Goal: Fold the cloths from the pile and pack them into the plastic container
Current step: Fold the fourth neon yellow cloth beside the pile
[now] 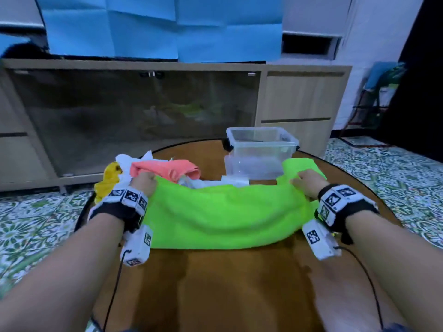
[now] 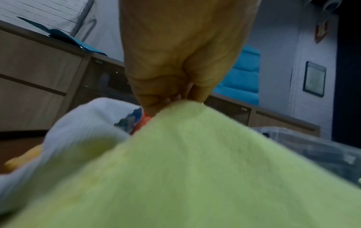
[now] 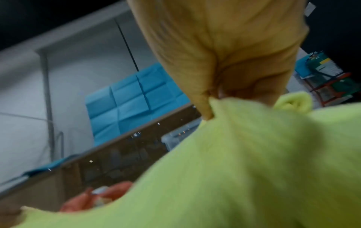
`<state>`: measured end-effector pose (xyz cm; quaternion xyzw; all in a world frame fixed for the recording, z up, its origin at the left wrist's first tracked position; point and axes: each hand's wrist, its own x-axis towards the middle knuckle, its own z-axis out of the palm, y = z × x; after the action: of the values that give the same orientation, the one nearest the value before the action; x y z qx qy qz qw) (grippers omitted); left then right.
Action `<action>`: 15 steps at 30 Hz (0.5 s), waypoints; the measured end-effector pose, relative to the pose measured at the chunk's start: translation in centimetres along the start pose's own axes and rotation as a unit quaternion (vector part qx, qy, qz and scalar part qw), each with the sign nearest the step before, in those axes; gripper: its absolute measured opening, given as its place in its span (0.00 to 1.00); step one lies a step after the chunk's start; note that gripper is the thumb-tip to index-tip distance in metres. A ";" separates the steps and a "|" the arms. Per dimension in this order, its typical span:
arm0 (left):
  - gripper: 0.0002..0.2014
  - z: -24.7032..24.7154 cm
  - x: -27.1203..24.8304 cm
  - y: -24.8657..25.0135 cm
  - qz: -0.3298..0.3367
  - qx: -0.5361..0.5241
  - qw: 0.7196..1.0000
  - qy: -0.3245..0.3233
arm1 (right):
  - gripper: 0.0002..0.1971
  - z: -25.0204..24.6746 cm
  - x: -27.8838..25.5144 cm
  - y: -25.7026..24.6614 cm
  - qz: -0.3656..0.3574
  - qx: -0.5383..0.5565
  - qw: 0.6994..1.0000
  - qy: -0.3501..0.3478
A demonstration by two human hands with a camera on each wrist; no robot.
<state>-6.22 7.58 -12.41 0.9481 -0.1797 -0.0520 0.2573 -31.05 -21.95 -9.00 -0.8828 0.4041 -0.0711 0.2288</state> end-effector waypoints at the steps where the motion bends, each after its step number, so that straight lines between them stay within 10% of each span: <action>1: 0.16 0.5 0.2 -0.4 0.006 0.017 1.000 0.014 | 0.14 1.2 0.5 0.6 0.016 0.009 1.000 0.022; 15: 0.24 3.7 1.8 -1.0 0.029 0.184 0.982 -0.023 | 0.25 4.4 1.5 0.2 -0.047 -0.099 0.989 -0.102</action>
<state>-4.90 5.97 -16.16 0.9721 -0.2197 -0.0322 0.0754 -28.87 -21.66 -13.10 -0.9218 0.3414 0.0491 0.1771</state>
